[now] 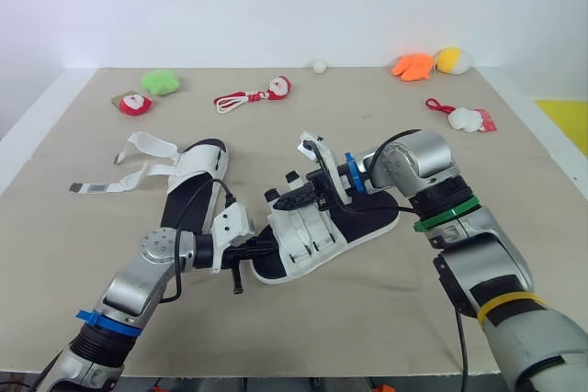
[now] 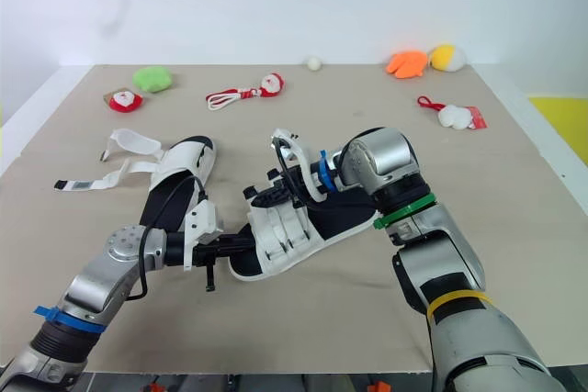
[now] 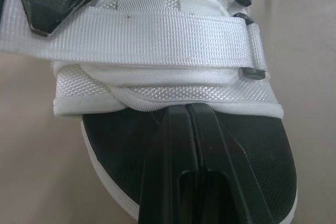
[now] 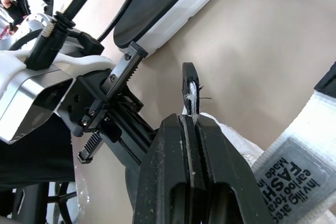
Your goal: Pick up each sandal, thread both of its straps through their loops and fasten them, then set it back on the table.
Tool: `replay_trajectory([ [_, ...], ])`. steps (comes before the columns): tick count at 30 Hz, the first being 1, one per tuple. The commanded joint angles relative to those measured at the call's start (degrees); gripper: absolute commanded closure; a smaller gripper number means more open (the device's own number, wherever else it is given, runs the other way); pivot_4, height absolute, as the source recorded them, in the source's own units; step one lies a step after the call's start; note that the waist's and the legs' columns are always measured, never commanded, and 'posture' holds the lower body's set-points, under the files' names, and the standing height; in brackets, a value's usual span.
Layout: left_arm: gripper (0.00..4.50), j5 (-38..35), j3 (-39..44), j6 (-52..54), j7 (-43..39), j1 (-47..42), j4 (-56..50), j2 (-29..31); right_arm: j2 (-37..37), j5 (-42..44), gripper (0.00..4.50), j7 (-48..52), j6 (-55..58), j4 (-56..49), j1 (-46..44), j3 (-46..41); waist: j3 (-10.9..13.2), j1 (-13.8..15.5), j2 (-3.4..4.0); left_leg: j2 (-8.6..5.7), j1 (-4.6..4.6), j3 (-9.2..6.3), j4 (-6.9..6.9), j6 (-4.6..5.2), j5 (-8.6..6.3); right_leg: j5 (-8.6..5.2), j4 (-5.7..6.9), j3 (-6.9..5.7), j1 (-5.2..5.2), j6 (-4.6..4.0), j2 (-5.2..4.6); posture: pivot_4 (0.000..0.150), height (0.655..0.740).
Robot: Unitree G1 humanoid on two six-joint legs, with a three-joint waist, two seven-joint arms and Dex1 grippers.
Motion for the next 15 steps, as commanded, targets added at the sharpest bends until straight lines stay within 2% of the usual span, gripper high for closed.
replay_trajectory([
  [1, 4.50, 1.75, -3.57, 1.93, -0.54, 1.93, 1.94, 0.35, 0.17, -2.47, 4.41, -1.65, -1.45, 0.67, -0.47, -1.51, -0.01, -0.01, 0.01, 0.00, 0.00, 0.00, 0.00, 0.00, 0.00, 0.00, 0.00, 0.00, 0.00, 0.00, 0.01, 0.150, 0.7400],
  [15, 4.50, 1.70, -3.74, 2.04, -0.45, 1.85, 1.95, 0.14, 0.15, -6.26, 4.41, -2.40, -1.30, 1.01, 0.12, 0.98, -0.11, -0.02, 0.12, 0.03, 0.06, 0.00, 0.00, 0.00, 0.02, 0.02, 0.00, 0.01, 0.04, 0.01, 0.05, 0.150, 0.7400],
])
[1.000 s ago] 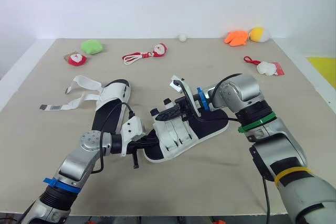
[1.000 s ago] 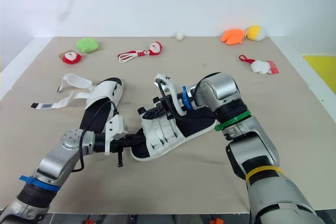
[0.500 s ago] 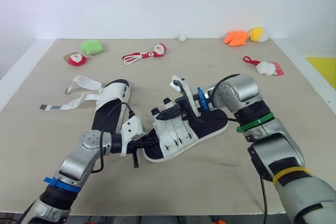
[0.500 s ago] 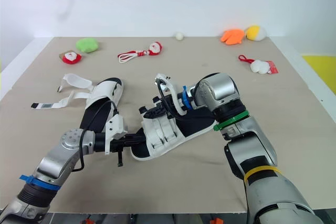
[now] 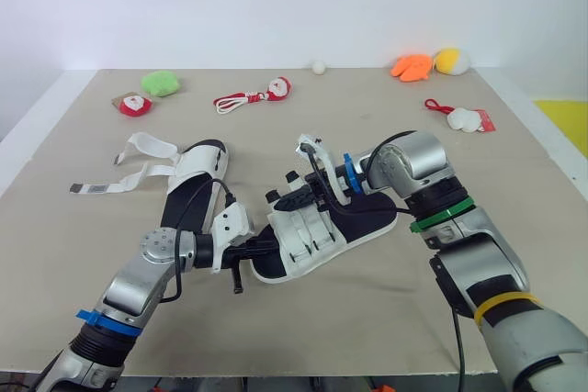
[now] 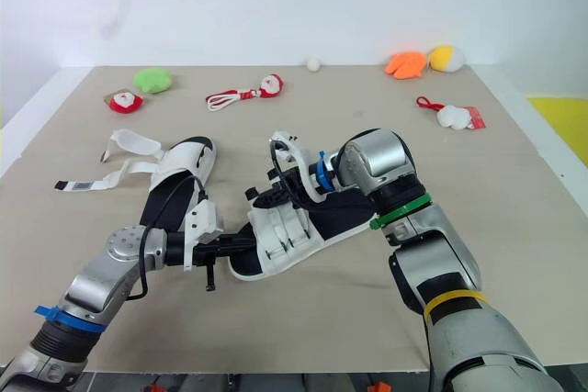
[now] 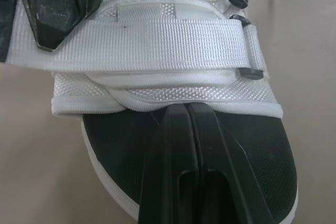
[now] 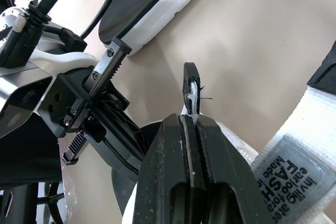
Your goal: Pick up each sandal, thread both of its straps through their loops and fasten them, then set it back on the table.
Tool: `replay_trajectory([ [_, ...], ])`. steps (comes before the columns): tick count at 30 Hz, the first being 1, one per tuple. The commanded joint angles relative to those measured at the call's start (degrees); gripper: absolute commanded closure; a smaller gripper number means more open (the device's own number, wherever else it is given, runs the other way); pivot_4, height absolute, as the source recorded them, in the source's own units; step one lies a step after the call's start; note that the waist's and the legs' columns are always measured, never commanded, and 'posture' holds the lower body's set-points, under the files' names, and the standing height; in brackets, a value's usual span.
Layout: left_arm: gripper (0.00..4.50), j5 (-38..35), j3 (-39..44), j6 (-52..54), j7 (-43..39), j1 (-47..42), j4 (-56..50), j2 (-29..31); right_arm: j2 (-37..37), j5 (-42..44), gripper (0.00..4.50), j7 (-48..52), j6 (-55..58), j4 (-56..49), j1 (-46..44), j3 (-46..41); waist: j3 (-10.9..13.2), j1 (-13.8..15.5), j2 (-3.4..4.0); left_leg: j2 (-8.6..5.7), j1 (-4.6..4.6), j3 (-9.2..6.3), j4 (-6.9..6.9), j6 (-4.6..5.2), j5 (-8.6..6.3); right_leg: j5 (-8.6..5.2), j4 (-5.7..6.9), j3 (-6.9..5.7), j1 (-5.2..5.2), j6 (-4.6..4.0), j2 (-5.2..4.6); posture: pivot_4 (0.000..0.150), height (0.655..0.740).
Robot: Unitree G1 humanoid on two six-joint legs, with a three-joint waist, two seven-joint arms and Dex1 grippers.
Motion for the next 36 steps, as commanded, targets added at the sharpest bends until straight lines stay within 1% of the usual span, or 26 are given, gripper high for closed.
replay_trajectory([
  [1, 4.50, 1.66, -3.72, 1.97, -0.60, 1.86, 1.91, 0.15, -0.67, -3.51, 4.41, -2.18, -1.28, 0.26, 0.16, 0.59, -0.02, 0.00, 0.02, 0.00, 0.03, 0.00, 0.00, 0.00, 0.00, 0.00, 0.00, 0.00, 0.04, 0.00, 0.00, 0.150, 0.7400],
  [8, 4.50, 1.69, -3.75, 1.81, -0.63, 1.45, 2.50, -0.13, -0.77, -3.76, 4.41, -1.70, -2.87, -0.71, -0.31, -0.26, -0.01, 0.00, 0.02, 0.00, 0.05, 0.00, 0.01, -0.03, 0.05, 0.04, 0.00, 0.00, 0.06, 0.04, 0.00, 0.150, 0.7400],
  [11, 4.50, 1.67, -3.75, 1.74, -0.71, 1.23, 2.75, -0.22, -0.67, -4.13, 3.53, -2.15, -3.47, -0.71, -0.47, -0.67, -0.02, 0.01, 0.02, 0.00, 0.04, 0.00, 0.01, -0.03, 0.09, 0.07, 0.00, 0.01, 0.06, 0.05, 0.00, 0.150, 0.7400],
  [14, 4.50, 1.70, -3.75, 1.69, -0.79, 1.12, 2.88, -0.28, -0.66, -4.20, 2.14, -2.32, -4.45, -1.52, -0.37, -1.12, -0.02, 0.03, 0.02, -0.01, 0.05, -0.01, 0.01, -0.03, 0.09, 0.07, -0.01, 0.00, 0.09, 0.06, -0.01, 0.150, 0.7400],
  [18, 4.50, 1.72, -3.75, 1.59, -0.94, 0.99, 3.03, -0.30, -0.43, -5.36, 0.10, -3.29, -8.19, -2.71, -0.10, -1.80, -0.01, 0.11, 0.02, -0.03, 0.01, -0.02, 0.02, -0.04, 0.09, 0.05, -0.02, 0.00, 0.09, 0.08, -0.03, 0.150, 0.7400],
  [23, 4.50, 1.83, -3.72, 1.45, -1.15, 0.77, 3.30, -0.36, 1.86, -4.13, 0.10, -4.89, -11.80, -1.77, -2.38, -8.64, 0.00, 0.15, 0.04, -0.05, -0.09, -0.02, -0.03, -0.04, 0.09, 0.00, -0.03, 0.00, -0.02, 0.11, -0.05, 0.150, 0.7400],
  [25, 4.50, 1.84, -3.71, 1.45, -1.22, 0.74, 3.28, -0.34, 1.76, -2.76, 0.10, -2.51, -12.42, -3.91, -2.51, -9.97, 0.01, 0.15, 0.05, -0.06, -0.12, -0.02, -0.03, -0.04, 0.09, 0.00, -0.03, 0.00, -0.04, 0.10, -0.07, 0.150, 0.7400],
  [27, 4.50, 1.89, -3.70, 1.41, -1.29, 0.70, 3.35, -0.30, 0.76, -0.97, 0.10, 1.50, -13.71, -8.31, -1.19, -10.10, 0.01, 0.15, 0.05, -0.08, -0.13, -0.02, -0.03, -0.04, 0.08, 0.00, -0.04, 0.00, -0.04, 0.11, -0.09, 0.150, 0.7400],
  [28, 4.50, 1.90, -3.68, 1.39, -1.33, 0.66, 3.41, -0.29, 0.12, -0.68, 0.32, 2.93, -14.14, -9.98, -0.52, -9.67, 0.02, 0.14, 0.07, -0.08, -0.13, -0.02, -0.03, -0.04, 0.08, 0.00, -0.04, 0.00, -0.04, 0.11, -0.10, 0.150, 0.7400],
  [30, 4.50, 1.91, -3.64, 1.39, -1.36, 0.65, 3.42, -0.26, -1.60, -1.10, 0.96, 5.49, -15.77, -13.13, 1.12, -7.97, 0.02, 0.16, 0.07, -0.08, -0.13, -0.02, -0.04, -0.04, 0.08, -0.03, -0.05, -0.01, -0.04, 0.16, -0.10, 0.150, 0.7400],
  [33, 4.50, 1.88, -3.64, 1.44, -1.37, 0.81, 3.21, -0.14, -5.39, -3.65, 2.53, 10.17, -21.00, -18.84, 4.95, -3.38, 0.01, 0.20, 0.05, -0.08, -0.12, -0.09, -0.03, -0.04, 0.08, -0.04, -0.07, -0.08, 0.02, 0.18, -0.10, 0.150, 0.7400],
  [34, 4.50, 1.86, -3.65, 1.46, -1.36, 0.84, 3.17, -0.11, -6.34, -4.18, 2.88, 11.09, -21.91, -20.25, 5.96, -2.22, 0.01, 0.15, 0.06, -0.10, -0.12, -0.10, -0.03, -0.04, 0.08, -0.05, -0.10, -0.09, 0.03, 0.18, -0.12, 0.150, 0.7400],
  [36, 4.50, 1.86, -3.66, 1.46, -1.35, 0.86, 3.15, -0.08, -7.72, -5.79, 3.95, 11.87, -23.55, -22.30, 7.61, 0.08, 0.03, 0.08, 0.08, -0.10, -0.12, -0.07, -0.03, -0.05, 0.08, -0.05, -0.11, -0.06, 0.02, 0.18, -0.12, 0.150, 0.7400],
])
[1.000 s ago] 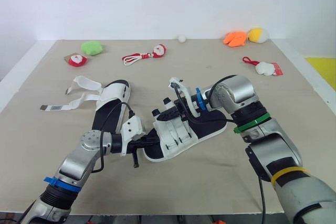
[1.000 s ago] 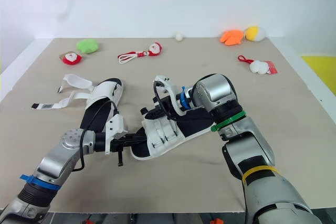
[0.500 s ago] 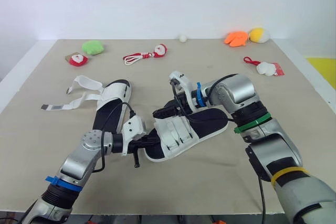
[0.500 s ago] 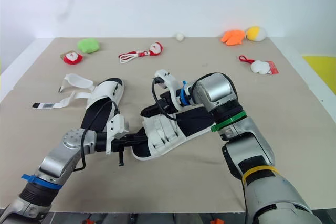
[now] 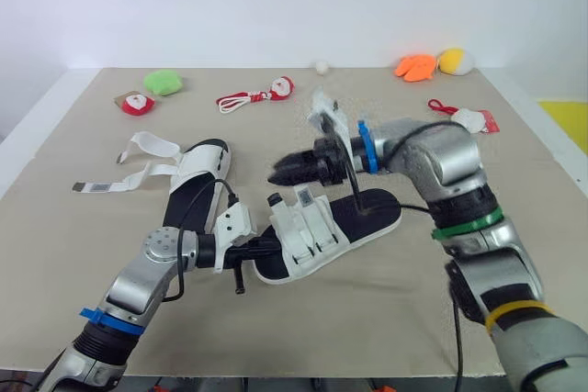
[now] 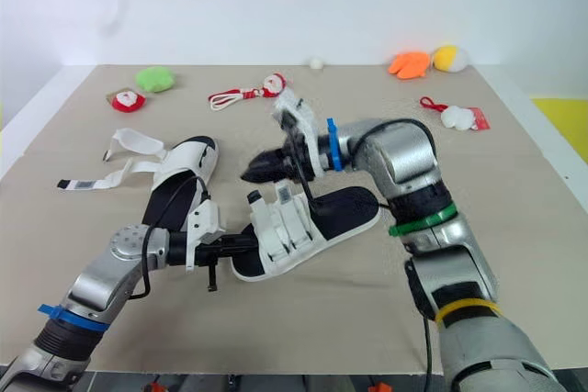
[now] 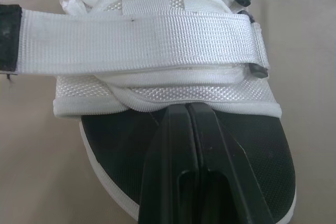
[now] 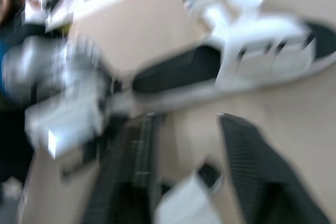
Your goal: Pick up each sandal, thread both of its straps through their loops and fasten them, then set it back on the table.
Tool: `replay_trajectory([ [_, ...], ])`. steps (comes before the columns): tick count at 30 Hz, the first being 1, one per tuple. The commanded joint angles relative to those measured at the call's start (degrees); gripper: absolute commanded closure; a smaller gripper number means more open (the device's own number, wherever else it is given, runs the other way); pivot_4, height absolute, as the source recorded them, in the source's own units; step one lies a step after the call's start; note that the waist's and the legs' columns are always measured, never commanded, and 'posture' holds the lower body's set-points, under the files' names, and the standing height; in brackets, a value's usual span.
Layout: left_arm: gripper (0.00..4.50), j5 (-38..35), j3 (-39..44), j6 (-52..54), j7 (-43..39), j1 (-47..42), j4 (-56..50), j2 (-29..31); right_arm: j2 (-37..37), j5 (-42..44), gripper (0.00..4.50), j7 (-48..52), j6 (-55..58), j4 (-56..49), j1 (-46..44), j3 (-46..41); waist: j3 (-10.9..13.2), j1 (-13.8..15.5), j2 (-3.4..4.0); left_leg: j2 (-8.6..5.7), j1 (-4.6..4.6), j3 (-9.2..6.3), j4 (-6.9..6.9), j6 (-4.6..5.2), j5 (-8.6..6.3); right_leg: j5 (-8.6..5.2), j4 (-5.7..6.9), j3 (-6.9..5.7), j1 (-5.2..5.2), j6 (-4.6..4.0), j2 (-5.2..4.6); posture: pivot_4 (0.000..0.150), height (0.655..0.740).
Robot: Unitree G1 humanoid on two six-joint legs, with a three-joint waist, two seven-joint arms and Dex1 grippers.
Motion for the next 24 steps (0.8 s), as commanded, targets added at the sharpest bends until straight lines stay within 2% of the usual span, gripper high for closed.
replay_trajectory([
  [1, 4.50, 1.85, -3.32, 1.54, -0.55, 1.79, 2.19, 0.42, -1.57, -2.20, 4.46, 2.28, -3.40, -4.87, 1.10, 3.18, 0.02, -0.05, 0.03, 0.00, 0.00, 0.01, 0.00, 0.00, 0.00, 0.00, 0.00, 0.01, -0.01, 0.00, 0.00, 0.150, 0.7400],
  [11, 4.50, 1.84, -3.36, 1.58, -0.54, 1.63, 2.20, 0.42, -1.48, -12.86, 4.49, -2.49, -6.58, -0.84, 3.71, 9.95, 0.01, 0.03, 0.02, 0.00, 0.01, -0.02, 0.00, -0.01, 0.01, 0.02, 0.01, -0.02, -0.01, -0.03, 0.01, 0.150, 0.7400],
  [14, 4.50, 1.81, -3.42, 1.61, -0.45, 1.70, 2.07, 0.48, -1.22, -12.88, 4.49, -2.38, -6.22, -0.47, 3.98, 9.47, 0.01, 0.00, 0.02, 0.01, 0.12, -0.02, 0.00, -0.01, 0.01, 0.03, 0.01, -0.02, 0.09, -0.05, 0.01, 0.150, 0.7400],
  [16, 4.50, 1.73, -3.40, 1.67, -0.33, 1.82, 1.87, 0.50, -0.06, -8.93, 4.49, -1.73, -5.00, -1.37, 4.06, 5.21, 0.01, -0.01, 0.02, 0.01, 0.18, -0.03, 0.00, -0.01, 0.01, 0.04, 0.01, -0.02, 0.15, -0.06, 0.02, 0.150, 0.7400],
  [21, 4.50, 1.59, -3.23, 1.77, -0.21, 2.27, 1.39, 0.71, 0.49, -2.15, 4.49, -2.59, -10.36, -6.47, 5.79, -7.75, 0.03, 0.06, 0.02, 0.00, 0.09, -0.06, 0.00, -0.02, 0.01, 0.00, 0.00, -0.05, 0.12, -0.02, 0.01, 0.150, 0.7400],
  [22, 4.50, 1.56, -3.20, 1.79, -0.27, 2.35, 1.32, 0.78, 0.02, -2.08, 3.85, -2.86, -12.42, -7.22, 6.48, -9.39, 0.03, 0.07, 0.02, 0.00, 0.06, -0.06, 0.00, -0.03, 0.00, -0.01, 0.00, -0.05, 0.10, -0.01, 0.00, 0.150, 0.7400],
  [24, 4.50, 1.53, -3.20, 1.79, -0.44, 2.42, 1.33, 0.88, -1.65, -4.56, 3.12, -2.38, -21.52, -8.43, 8.84, -11.00, 0.02, 0.14, 0.00, 0.00, 0.06, -0.10, -0.01, -0.06, -0.03, -0.06, 0.00, -0.09, 0.12, -0.02, 0.00, 0.150, 0.7400],
])
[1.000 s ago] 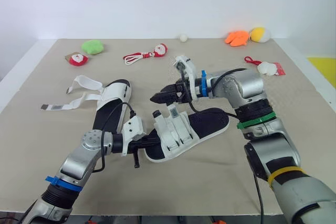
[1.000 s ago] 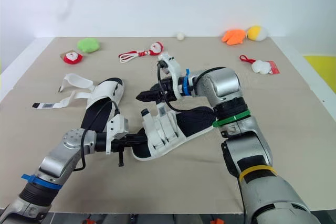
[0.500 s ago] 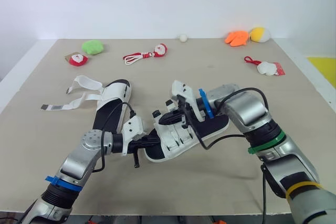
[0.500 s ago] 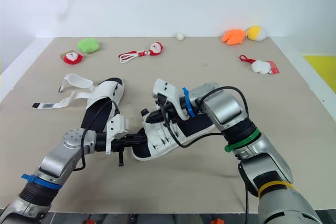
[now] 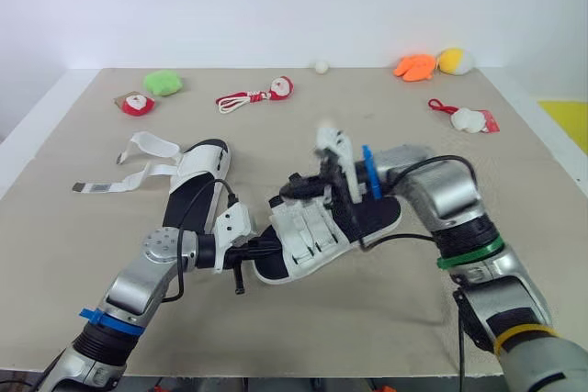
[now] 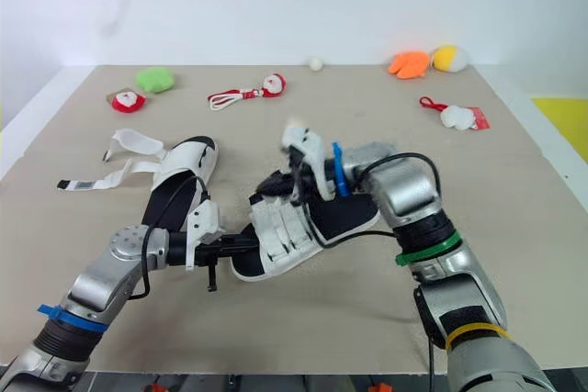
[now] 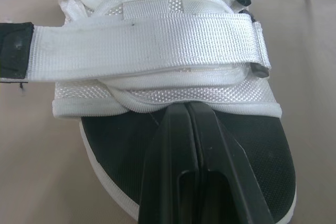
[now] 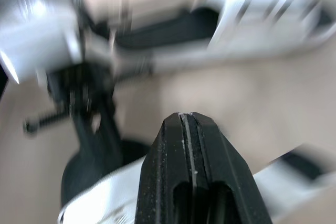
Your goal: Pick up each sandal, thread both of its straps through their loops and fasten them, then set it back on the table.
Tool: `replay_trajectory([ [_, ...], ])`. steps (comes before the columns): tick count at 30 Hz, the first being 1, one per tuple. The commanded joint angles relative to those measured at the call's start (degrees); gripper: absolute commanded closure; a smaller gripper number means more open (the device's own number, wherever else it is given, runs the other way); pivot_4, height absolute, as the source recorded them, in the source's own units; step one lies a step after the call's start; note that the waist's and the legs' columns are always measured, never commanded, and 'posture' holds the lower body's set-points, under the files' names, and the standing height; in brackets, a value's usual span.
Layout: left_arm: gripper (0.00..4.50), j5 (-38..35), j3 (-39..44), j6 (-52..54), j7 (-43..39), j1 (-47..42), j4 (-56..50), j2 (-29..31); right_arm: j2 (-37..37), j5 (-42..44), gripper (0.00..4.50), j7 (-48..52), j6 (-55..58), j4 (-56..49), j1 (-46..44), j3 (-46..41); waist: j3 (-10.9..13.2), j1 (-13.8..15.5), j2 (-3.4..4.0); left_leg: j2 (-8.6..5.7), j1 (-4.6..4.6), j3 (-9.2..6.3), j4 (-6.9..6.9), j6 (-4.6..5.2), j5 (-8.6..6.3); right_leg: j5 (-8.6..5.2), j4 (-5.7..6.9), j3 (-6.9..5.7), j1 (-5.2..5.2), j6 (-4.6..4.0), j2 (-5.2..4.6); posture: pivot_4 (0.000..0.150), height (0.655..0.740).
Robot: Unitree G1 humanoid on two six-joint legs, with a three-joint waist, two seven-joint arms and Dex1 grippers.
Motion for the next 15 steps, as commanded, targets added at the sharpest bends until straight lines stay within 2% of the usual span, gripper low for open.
replay_trajectory([
  [1, 4.50, 1.53, -3.03, 1.80, -0.84, 2.06, 1.83, 0.82, -2.62, -2.86, 2.68, 1.03, -16.36, -3.38, 3.59, -4.25, -0.01, 0.03, -0.02, 0.00, 0.00, -0.02, 0.00, -0.02, -0.02, -0.04, -0.02, -0.03, 0.02, 0.02, -0.01, 0.150, 0.7400],
  [4, 4.50, 1.47, -3.19, 1.68, -0.95, 1.68, 2.20, 0.45, -3.50, -6.65, 1.30, 1.81, -35.67, -1.68, 6.32, -6.45, 0.00, -0.09, 0.01, -0.02, 0.00, 0.02, -0.01, -0.04, -0.05, -0.07, -0.07, 0.00, 0.03, 0.05, -0.03, 0.150, 0.7400],
  [6, 4.50, 1.18, -3.15, 1.75, -1.12, 1.42, 2.31, 0.19, -4.77, -12.26, 0.34, 0.85, -52.94, 3.04, 7.01, -6.30, 0.01, -0.11, 0.02, -0.02, 0.02, 0.08, -0.01, -0.04, -0.05, -0.07, -0.06, 0.05, 0.03, 0.05, -0.03, 0.150, 0.7400],
  [7, 4.50, 1.13, -3.13, 1.74, -1.17, 1.32, 2.36, 0.16, -5.10, -14.62, 0.07, 0.34, -62.47, 6.42, 6.86, -6.28, 0.01, -0.07, 0.01, -0.02, 0.04, 0.09, -0.01, -0.05, -0.05, -0.05, -0.06, 0.06, 0.03, 0.06, -0.03, 0.150, 0.7400],
  [12, 4.50, 0.95, -2.90, 1.64, -1.29, 1.15, 2.62, -0.05, -7.61, -24.33, 0.07, -4.30, -108.33, 27.68, 3.48, -5.10, 0.04, -0.13, -0.03, -0.03, 0.19, 0.27, 0.02, -0.07, -0.03, -0.02, -0.08, 0.20, 0.16, 0.09, -0.06, 0.150, 0.7400],
  [15, 4.50, 0.88, -2.79, 1.67, -1.31, 1.11, 2.61, -0.24, -8.03, -30.30, 0.07, -7.69, -127.84, 39.87, -0.79, -4.19, 0.05, -0.21, -0.05, -0.03, 0.29, 0.49, -0.02, -0.06, -0.03, 0.06, -0.07, 0.45, 0.15, 0.01, -0.08, 0.150, 0.7400],
])
